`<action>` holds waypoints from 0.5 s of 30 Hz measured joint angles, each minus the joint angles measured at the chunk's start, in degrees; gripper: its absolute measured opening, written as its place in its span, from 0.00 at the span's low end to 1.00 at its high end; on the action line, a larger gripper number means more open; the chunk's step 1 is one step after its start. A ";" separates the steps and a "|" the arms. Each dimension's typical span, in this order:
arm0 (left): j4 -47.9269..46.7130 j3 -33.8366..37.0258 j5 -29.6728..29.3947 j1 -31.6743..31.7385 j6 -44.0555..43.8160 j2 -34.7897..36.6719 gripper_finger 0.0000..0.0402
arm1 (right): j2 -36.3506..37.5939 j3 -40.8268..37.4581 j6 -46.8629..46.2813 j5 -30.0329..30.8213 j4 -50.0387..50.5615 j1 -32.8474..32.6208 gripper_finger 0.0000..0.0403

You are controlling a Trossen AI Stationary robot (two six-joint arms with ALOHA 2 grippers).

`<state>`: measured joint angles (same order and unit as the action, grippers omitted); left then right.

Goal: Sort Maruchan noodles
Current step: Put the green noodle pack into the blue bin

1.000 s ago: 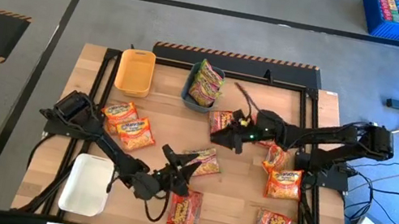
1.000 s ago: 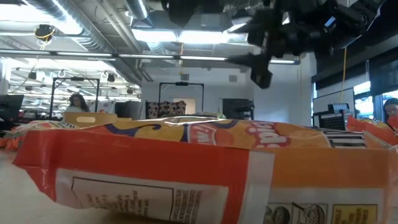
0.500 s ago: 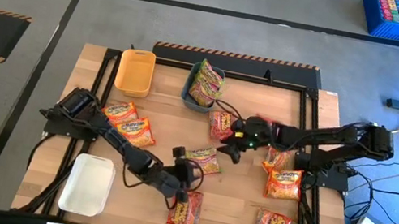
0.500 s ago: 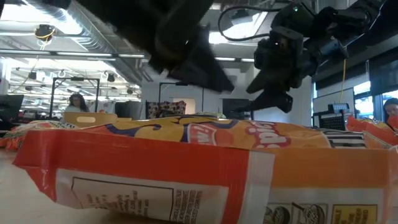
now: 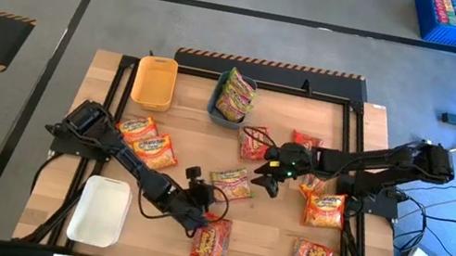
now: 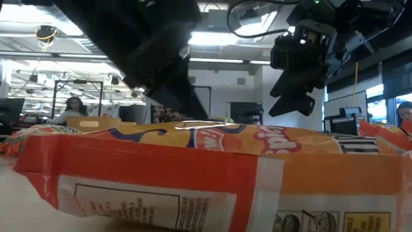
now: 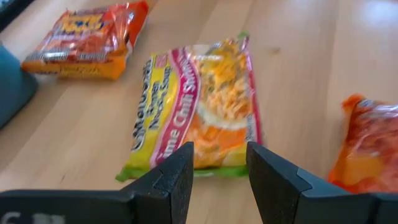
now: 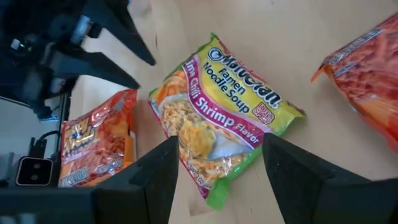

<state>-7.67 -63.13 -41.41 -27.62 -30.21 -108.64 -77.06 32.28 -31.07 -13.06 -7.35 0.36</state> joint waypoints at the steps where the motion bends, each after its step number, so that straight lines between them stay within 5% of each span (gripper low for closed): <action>1: 0.14 0.30 0.08 0.02 -0.46 0.13 0.35 | 0.85 -0.47 -0.02 0.02 -0.09 0.00 0.53; 7: 6.11 9.41 -0.44 -0.02 -4.80 6.78 0.35 | 5.43 -3.52 -1.49 1.84 -0.07 0.00 0.53; 15: 30.32 27.73 1.04 2.25 -17.62 16.96 0.35 | 5.57 -4.67 -1.97 2.58 0.44 0.02 0.53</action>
<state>22.66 -35.39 -40.37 -25.37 -47.83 -91.68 -71.48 27.62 -33.04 -10.48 -6.92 0.38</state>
